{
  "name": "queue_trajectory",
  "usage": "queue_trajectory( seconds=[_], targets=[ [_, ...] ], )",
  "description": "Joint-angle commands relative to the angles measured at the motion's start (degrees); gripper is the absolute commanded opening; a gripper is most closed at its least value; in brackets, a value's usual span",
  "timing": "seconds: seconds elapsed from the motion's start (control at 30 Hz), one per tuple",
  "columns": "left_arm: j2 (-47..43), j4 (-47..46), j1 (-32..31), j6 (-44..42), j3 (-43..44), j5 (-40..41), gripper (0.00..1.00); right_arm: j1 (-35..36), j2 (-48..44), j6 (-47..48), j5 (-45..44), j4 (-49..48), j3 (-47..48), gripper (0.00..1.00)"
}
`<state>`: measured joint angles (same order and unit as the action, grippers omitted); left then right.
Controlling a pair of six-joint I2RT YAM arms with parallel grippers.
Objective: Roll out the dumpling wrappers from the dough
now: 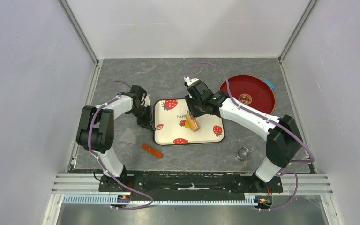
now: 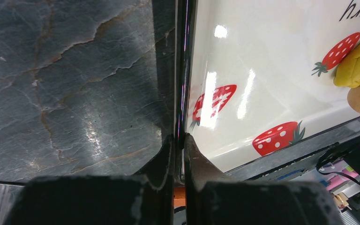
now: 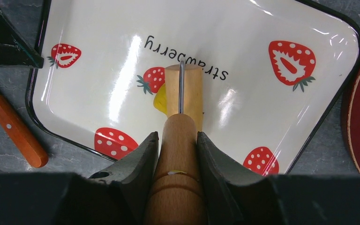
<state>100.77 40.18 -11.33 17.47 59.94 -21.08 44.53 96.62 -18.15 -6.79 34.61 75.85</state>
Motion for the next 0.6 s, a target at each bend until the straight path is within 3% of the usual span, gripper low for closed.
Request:
queue_trajectory(
  seconds=[0.0,0.57],
  targets=[
    [2.26,-1.07,-1.19,-1.22,-0.26,-0.8,0.02,3.12,6.39,-6.78,15.74,6.05,-6.59,0.0],
    [2.35,-1.07,-1.24,-1.23,-0.29,-0.89,0.02,3.15,5.48,-8.43,17.62,2.53,-10.44,0.0]
  ],
)
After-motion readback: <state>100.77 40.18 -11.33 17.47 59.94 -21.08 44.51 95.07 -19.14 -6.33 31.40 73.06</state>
